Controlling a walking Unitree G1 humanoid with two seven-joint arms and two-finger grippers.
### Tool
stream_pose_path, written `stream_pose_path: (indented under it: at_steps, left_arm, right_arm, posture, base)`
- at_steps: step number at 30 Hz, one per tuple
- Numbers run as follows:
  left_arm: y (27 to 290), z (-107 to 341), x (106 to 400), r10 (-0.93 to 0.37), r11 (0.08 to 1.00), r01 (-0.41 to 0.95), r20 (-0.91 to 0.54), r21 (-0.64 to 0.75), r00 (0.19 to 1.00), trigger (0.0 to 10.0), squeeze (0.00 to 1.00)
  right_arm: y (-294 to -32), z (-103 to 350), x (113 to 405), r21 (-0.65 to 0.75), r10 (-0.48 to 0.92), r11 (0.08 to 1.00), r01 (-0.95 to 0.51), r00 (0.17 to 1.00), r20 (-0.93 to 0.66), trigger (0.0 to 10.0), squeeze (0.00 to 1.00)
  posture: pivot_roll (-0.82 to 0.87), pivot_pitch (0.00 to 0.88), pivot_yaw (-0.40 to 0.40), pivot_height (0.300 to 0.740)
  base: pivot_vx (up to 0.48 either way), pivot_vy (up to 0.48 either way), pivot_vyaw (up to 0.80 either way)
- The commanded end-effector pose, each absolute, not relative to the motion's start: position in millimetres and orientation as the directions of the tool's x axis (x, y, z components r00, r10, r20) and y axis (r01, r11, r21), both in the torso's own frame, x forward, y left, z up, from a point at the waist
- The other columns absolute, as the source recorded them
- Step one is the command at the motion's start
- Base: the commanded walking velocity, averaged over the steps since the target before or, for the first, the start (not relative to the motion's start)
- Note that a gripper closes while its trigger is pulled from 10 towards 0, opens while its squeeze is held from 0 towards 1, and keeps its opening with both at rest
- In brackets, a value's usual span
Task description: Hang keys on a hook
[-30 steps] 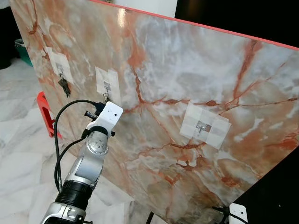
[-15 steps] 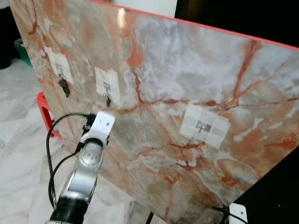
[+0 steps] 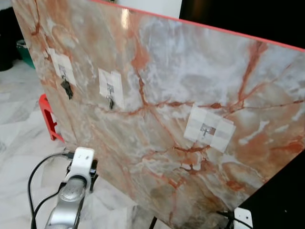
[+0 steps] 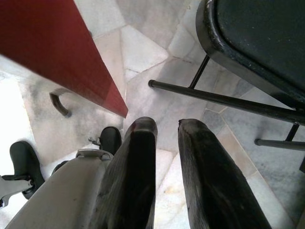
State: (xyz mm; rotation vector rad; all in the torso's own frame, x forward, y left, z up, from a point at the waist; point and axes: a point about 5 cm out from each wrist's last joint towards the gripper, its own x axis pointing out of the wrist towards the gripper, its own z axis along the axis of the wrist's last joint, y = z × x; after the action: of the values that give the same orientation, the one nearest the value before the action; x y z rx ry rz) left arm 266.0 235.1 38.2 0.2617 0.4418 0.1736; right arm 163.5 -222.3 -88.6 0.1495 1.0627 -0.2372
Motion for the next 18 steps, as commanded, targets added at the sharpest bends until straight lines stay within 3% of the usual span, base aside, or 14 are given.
stream_pose_path:
  at_steps: [1,4,9,14,16,18]
  left_arm:
    - [239,18,255,0.247,0.957,-0.136,-0.47,0.258,0.847,10.0,0.0]
    - [247,-6,242,0.268,0.952,-0.13,-0.552,0.277,0.789,10.0,0.0]
    - [246,-45,215,0.241,0.945,0.004,-0.702,0.328,0.671,10.0,0.0]
    - [240,-67,190,0.224,0.951,0.047,-0.785,0.306,0.578,10.0,0.0]
    - [236,-80,169,0.215,0.958,0.058,-0.835,0.282,0.506,10.0,0.0]
    - [235,-83,164,0.211,0.958,0.066,-0.844,0.278,0.493,10.0,0.0]
  right_arm:
    - [-224,-84,174,0.006,-0.129,0.965,0.262,0.495,-0.859,10.0,0.0]
    - [-223,-84,173,0.005,-0.13,0.965,0.262,0.493,-0.86,10.0,0.0]
    - [-222,-85,172,-0.001,-0.135,0.964,0.264,0.489,-0.862,10.0,0.0]
    - [-222,-85,171,-0.005,-0.146,0.96,0.281,0.485,-0.862,10.0,0.0]
    - [-221,-87,169,-0.003,-0.154,0.953,0.302,0.48,-0.864,10.0,0.0]
    - [-219,-87,168,0.0,-0.153,0.952,0.306,0.477,-0.865,10.0,0.0]
  posture:
    - [0.11,0.0,-0.09,0.74]
    - [0.09,0.0,-0.085,0.74]
    - [0.06,0.0,-0.067,0.74]
    - [0.06,0.0,-0.055,0.74]
    - [0.05,0.0,-0.032,0.74]
    - [0.04,0.0,-0.021,0.74]
  base:
    - [0.0,0.0,0.0]
    - [0.0,0.0,0.0]
    - [0.0,0.0,0.0]
    - [0.0,0.0,0.0]
    - [0.0,0.0,0.0]
    - [0.0,0.0,0.0]
